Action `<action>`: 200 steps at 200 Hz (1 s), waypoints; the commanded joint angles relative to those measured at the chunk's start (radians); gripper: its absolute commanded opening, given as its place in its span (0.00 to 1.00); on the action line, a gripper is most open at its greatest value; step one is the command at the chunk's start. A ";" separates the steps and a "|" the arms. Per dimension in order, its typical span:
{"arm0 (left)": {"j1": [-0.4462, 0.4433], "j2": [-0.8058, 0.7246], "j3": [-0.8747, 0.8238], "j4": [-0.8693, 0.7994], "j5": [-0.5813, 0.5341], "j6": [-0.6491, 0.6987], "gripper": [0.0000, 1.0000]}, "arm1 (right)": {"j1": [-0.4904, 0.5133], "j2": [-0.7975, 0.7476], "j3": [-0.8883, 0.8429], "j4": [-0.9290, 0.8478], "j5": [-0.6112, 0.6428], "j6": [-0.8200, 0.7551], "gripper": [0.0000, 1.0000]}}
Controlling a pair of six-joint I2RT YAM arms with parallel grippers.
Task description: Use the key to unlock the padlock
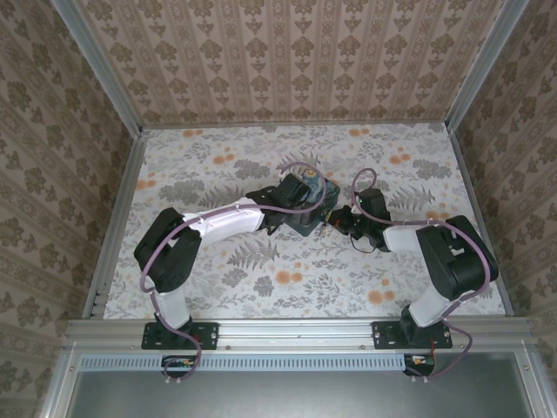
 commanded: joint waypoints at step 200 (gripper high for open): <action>0.092 0.061 0.065 -0.182 0.103 0.060 1.00 | -0.072 -0.206 -0.089 -0.058 -0.086 0.032 0.00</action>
